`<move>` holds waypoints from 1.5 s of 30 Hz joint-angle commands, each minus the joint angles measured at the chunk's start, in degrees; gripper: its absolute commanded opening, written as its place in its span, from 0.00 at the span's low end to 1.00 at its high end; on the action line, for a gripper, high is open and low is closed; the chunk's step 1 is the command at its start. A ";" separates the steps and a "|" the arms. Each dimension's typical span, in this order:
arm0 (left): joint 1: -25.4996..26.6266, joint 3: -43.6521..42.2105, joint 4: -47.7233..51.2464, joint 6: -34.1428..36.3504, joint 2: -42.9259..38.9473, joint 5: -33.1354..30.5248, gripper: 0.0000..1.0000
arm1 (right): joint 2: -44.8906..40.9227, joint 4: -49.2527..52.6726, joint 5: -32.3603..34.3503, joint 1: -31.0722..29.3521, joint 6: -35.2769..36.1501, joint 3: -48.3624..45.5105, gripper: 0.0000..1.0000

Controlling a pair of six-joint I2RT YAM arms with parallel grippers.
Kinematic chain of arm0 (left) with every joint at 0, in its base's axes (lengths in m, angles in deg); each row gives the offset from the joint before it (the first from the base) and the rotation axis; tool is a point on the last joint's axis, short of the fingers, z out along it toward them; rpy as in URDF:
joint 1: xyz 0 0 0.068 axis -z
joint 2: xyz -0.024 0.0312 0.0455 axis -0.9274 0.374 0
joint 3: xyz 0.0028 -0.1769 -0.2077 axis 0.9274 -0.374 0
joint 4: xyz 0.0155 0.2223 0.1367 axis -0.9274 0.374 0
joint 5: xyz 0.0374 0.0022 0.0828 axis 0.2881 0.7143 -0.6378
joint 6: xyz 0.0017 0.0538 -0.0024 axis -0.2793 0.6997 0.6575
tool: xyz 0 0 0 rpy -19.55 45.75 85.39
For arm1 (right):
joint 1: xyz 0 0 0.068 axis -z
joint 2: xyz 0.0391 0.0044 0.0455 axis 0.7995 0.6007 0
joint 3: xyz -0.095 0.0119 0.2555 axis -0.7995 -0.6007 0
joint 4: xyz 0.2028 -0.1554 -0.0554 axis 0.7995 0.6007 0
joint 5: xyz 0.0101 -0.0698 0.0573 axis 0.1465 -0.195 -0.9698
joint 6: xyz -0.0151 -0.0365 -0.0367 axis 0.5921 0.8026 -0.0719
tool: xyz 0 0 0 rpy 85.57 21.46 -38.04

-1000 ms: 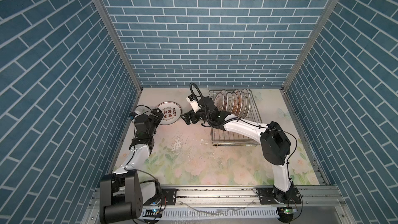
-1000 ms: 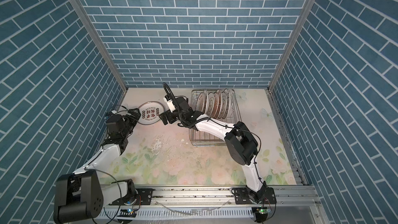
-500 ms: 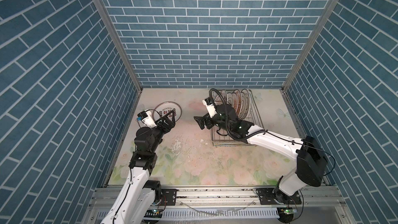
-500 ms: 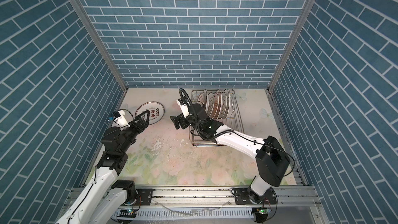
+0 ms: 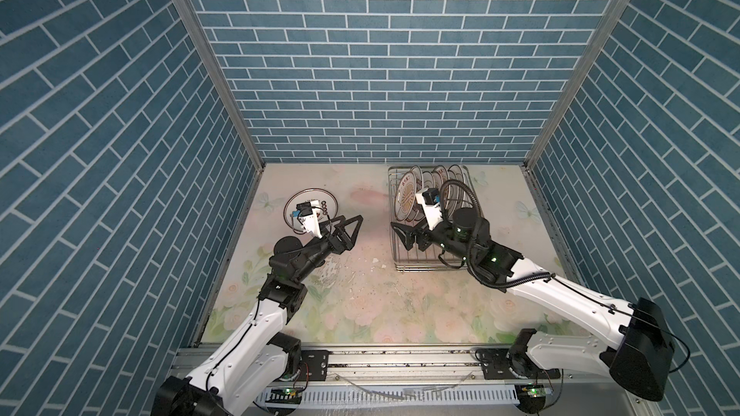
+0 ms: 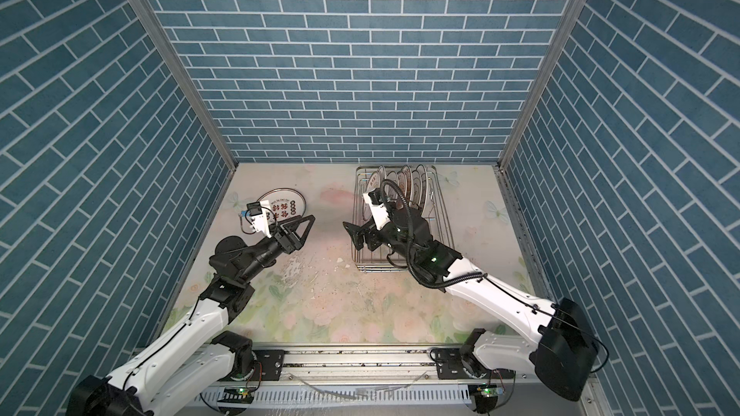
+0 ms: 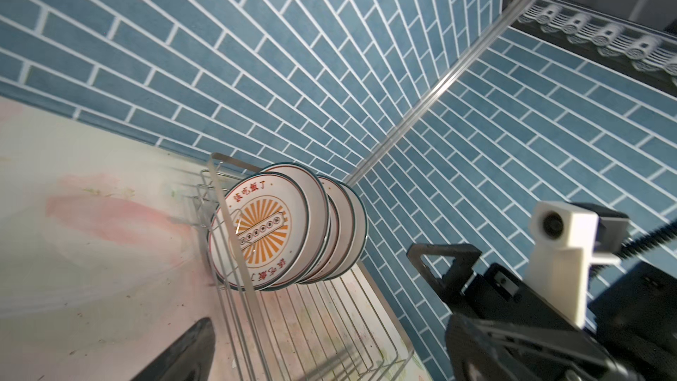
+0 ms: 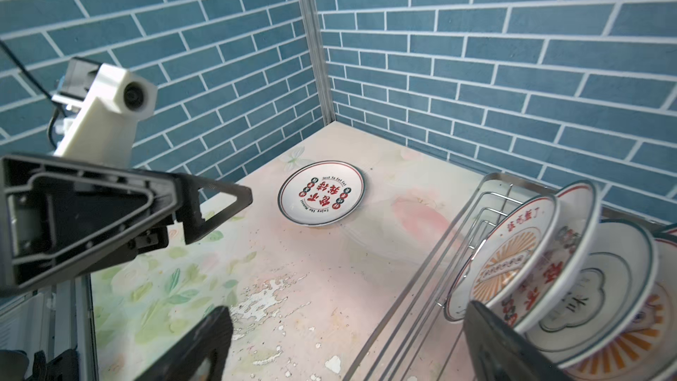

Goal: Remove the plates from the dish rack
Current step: 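Withdraw the left gripper while the right gripper reaches into the rack, then lower the right gripper onto the rim of the outermost plate in the rack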

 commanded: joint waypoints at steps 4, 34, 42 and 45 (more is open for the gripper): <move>5.12 -1.50 -0.99 5.55 -2.73 -3.81 1.00 | -4.61 1.07 0.22 5.38 -4.36 -3.09 0.99; 9.35 4.50 5.22 9.98 7.19 -11.56 1.00 | 10.60 9.31 25.96 6.71 -5.07 10.25 0.92; 9.69 6.23 -1.13 9.56 14.72 -8.84 1.00 | 18.97 13.92 26.02 6.26 -4.21 19.12 0.57; 9.74 6.61 -0.65 10.02 15.58 -9.74 1.00 | 22.36 15.86 28.79 5.84 -3.33 22.46 0.52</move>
